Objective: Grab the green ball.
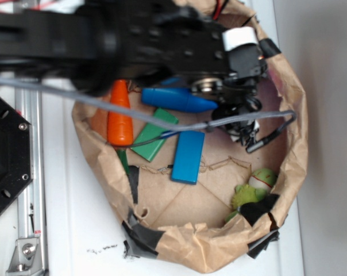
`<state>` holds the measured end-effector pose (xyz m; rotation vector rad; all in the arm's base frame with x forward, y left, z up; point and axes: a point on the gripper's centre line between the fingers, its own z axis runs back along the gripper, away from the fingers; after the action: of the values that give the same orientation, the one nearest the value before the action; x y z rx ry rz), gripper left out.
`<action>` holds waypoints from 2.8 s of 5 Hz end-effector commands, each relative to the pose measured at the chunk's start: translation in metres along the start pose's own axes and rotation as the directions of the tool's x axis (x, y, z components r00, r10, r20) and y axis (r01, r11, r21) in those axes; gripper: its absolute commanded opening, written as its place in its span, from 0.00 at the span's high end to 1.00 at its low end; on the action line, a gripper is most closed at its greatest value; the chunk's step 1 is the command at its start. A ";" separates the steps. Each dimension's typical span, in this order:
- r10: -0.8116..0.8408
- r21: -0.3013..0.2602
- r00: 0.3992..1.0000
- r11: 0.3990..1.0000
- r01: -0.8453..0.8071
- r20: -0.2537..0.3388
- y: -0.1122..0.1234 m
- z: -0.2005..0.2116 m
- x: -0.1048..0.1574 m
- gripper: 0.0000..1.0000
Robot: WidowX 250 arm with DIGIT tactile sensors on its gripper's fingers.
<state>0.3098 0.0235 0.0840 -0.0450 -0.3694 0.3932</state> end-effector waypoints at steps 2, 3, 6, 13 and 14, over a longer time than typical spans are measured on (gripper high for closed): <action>-0.001 0.026 0.987 1.000 -0.003 0.161 0.006 -0.028 0.015 0.00; 0.004 0.095 0.985 0.995 -0.020 0.171 0.016 -0.035 0.019 0.00; 0.077 0.187 0.971 0.975 -0.121 0.228 0.064 -0.006 0.027 0.00; -0.079 0.055 0.971 0.996 0.068 0.224 0.017 0.034 0.024 1.00; -0.189 0.087 0.974 0.980 0.179 0.126 -0.005 0.061 0.006 1.00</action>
<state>0.2824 0.0225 0.1133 0.1059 -0.3930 0.2277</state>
